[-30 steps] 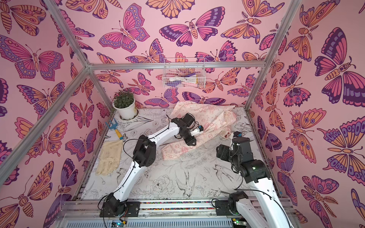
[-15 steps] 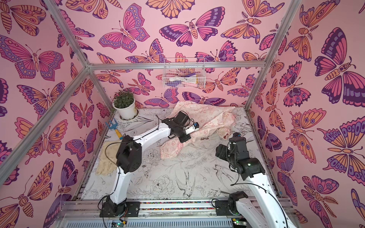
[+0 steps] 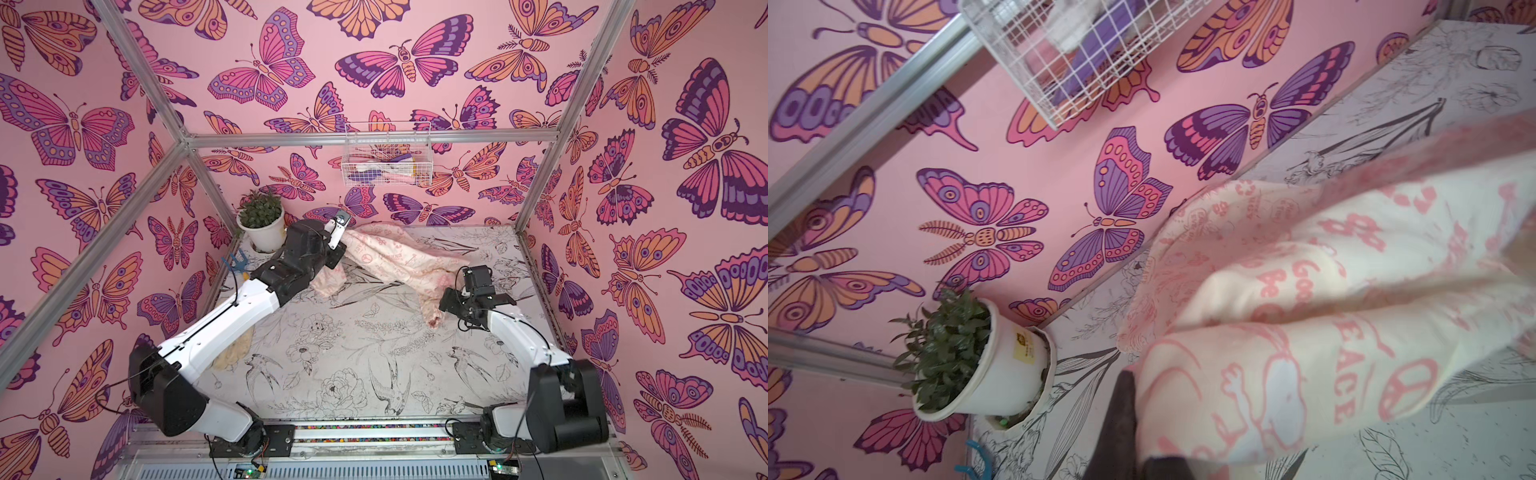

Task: Unzip the jacket
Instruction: Flatten out the jacket at the center of the board.

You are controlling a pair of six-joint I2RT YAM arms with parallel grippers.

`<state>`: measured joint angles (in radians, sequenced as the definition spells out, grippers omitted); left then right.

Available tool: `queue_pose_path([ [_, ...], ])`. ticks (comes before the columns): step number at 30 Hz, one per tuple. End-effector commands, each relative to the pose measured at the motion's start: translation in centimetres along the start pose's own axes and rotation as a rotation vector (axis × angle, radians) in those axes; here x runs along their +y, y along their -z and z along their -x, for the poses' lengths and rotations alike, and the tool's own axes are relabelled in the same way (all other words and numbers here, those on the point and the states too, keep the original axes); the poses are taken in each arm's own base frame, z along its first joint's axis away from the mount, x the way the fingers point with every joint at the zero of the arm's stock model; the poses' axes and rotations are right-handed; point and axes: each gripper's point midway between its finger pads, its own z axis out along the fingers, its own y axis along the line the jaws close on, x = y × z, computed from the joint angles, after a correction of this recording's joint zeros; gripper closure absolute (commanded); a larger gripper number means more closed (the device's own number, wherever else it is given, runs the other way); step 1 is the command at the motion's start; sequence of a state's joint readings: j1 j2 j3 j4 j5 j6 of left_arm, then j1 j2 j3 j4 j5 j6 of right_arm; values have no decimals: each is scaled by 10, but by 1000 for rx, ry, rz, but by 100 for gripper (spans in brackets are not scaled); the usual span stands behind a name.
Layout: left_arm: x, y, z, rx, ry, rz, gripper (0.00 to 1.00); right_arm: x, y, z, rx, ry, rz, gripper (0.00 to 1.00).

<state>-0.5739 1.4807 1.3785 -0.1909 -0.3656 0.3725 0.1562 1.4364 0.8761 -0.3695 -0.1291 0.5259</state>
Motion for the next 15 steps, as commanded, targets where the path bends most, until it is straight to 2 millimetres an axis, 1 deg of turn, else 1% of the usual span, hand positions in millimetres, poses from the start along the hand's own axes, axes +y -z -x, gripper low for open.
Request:
queue_pose_path([
  [1, 32, 12, -5, 17, 58, 130, 100, 23, -16, 13, 16, 42, 93, 13],
  [3, 43, 18, -6, 24, 78, 159, 100, 31, -23, 3, 47, 53, 124, 13],
  [5, 50, 22, -5, 22, 97, 168, 100, 43, -26, -12, 70, 78, 149, 13],
  [7, 55, 24, -2, 19, 113, 178, 100, 59, -26, -31, 101, 106, 181, 12],
  [11, 56, 19, -3, 47, 109, 179, 100, 75, -20, -63, 139, 150, 172, 10],
  [15, 51, 9, -8, 82, 112, 168, 100, 79, -17, -90, 166, 181, 113, 9],
])
